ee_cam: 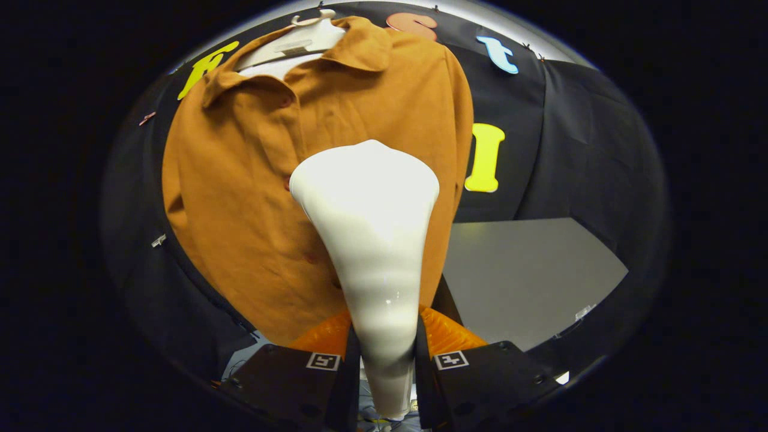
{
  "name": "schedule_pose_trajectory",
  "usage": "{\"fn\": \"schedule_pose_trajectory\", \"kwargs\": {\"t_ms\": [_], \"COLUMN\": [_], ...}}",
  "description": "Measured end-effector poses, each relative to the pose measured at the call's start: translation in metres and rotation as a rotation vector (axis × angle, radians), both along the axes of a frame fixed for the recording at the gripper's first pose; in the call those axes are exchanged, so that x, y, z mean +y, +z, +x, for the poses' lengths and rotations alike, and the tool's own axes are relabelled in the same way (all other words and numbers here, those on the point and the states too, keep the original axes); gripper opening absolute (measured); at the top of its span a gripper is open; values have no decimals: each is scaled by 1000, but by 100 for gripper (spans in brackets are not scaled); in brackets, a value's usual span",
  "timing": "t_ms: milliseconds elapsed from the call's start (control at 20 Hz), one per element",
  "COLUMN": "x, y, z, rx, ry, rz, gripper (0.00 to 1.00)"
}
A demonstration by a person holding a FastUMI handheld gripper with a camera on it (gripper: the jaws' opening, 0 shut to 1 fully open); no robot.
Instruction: Iron the clothes twice with a garment steamer, once on the left side and once on the right side.
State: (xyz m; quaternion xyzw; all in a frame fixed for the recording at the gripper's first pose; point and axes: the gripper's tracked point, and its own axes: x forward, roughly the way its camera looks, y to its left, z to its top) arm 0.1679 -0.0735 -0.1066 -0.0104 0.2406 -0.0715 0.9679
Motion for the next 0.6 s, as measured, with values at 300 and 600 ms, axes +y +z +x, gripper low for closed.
{"fn": "schedule_pose_trajectory", "kwargs": {"t_ms": [300, 600], "x": [75, 123], "y": [51, 54], "z": [16, 36], "rx": [-134, -144], "ry": [144, 190], "rz": [0, 10], "gripper": [42, 42]}}
